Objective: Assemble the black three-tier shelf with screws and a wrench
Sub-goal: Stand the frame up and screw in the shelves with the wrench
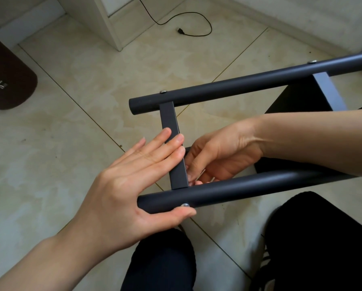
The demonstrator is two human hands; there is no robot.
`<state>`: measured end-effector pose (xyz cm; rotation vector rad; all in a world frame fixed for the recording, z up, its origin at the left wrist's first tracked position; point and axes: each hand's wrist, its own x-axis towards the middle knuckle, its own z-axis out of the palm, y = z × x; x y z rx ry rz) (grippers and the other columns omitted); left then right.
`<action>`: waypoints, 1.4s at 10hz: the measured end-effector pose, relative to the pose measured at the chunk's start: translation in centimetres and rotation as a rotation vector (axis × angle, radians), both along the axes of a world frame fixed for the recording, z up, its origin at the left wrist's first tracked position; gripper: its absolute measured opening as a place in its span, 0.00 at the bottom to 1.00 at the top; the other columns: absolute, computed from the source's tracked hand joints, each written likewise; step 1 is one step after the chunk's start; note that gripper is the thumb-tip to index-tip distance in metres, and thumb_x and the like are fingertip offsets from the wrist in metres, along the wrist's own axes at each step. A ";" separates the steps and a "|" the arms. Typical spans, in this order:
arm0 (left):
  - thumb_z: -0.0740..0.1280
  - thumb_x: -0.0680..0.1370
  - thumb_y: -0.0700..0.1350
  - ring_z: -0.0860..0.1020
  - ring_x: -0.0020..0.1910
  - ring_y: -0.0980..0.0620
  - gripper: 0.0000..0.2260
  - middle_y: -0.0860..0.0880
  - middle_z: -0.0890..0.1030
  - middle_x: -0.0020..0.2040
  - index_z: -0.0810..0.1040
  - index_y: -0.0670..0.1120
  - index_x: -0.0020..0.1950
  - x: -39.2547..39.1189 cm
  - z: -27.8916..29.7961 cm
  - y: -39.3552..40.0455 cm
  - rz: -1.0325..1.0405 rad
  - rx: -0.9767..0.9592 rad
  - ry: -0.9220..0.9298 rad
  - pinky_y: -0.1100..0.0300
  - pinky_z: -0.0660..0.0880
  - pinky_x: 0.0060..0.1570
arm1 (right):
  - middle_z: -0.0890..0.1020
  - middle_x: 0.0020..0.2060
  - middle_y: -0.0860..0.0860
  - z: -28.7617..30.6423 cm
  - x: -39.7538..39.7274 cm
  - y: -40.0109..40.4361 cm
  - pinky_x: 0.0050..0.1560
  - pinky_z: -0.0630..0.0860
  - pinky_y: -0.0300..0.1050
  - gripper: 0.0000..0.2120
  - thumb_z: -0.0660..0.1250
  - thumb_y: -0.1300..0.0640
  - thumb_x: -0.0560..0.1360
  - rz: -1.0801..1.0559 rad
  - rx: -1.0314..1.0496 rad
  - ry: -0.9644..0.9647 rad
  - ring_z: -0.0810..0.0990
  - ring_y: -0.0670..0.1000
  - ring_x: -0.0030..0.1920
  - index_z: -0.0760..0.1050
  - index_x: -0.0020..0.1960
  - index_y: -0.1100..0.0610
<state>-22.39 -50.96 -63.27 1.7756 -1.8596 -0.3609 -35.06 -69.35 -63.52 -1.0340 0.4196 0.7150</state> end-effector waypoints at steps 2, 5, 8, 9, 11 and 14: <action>0.73 0.72 0.59 0.69 0.75 0.51 0.33 0.48 0.73 0.72 0.75 0.41 0.70 0.0 0.1 0.0 -0.005 0.001 -0.004 0.45 0.67 0.73 | 0.80 0.36 0.55 -0.6 0.7 -0.5 0.30 0.73 0.34 0.07 0.60 0.68 0.76 -0.014 -0.045 0.048 0.75 0.46 0.31 0.75 0.49 0.60; 0.72 0.72 0.59 0.69 0.75 0.50 0.33 0.48 0.73 0.72 0.75 0.40 0.69 0.0 0.1 0.0 -0.002 -0.003 -0.011 0.42 0.69 0.72 | 0.76 0.27 0.47 1.6 -1.5 0.1 0.28 0.67 0.34 0.15 0.63 0.68 0.76 0.025 -0.593 -0.201 0.70 0.43 0.26 0.85 0.50 0.55; 0.73 0.72 0.58 0.69 0.75 0.50 0.32 0.48 0.73 0.72 0.74 0.41 0.70 0.1 0.0 0.0 -0.004 -0.013 -0.014 0.43 0.68 0.72 | 0.78 0.36 0.52 3.4 -3.1 1.8 0.33 0.72 0.42 0.21 0.72 0.35 0.69 0.287 -0.945 -0.433 0.75 0.46 0.33 0.79 0.50 0.50; 0.73 0.71 0.58 0.69 0.75 0.50 0.32 0.48 0.73 0.72 0.74 0.41 0.70 0.1 0.0 -0.1 -0.005 -0.015 -0.007 0.43 0.68 0.72 | 0.78 0.35 0.52 2.8 -2.8 2.8 0.37 0.74 0.49 0.20 0.70 0.33 0.68 0.312 -1.149 -0.505 0.76 0.49 0.35 0.77 0.43 0.50; 0.73 0.72 0.59 0.69 0.75 0.50 0.33 0.48 0.73 0.72 0.74 0.41 0.70 0.2 -0.1 0.0 -0.007 -0.023 0.012 0.44 0.68 0.73 | 0.77 0.31 0.53 2.3 -2.5 2.9 0.33 0.73 0.46 0.17 0.71 0.40 0.72 0.279 -1.160 -0.529 0.75 0.50 0.32 0.74 0.35 0.52; 0.72 0.73 0.56 0.69 0.75 0.48 0.31 0.46 0.73 0.72 0.74 0.38 0.69 -0.3 -0.1 0.1 -0.011 -0.016 0.069 0.52 0.68 0.73 | 0.76 0.30 0.54 2.2 -2.6 2.6 0.29 0.68 0.41 0.15 0.74 0.44 0.72 0.248 -1.050 -0.540 0.72 0.50 0.30 0.76 0.35 0.53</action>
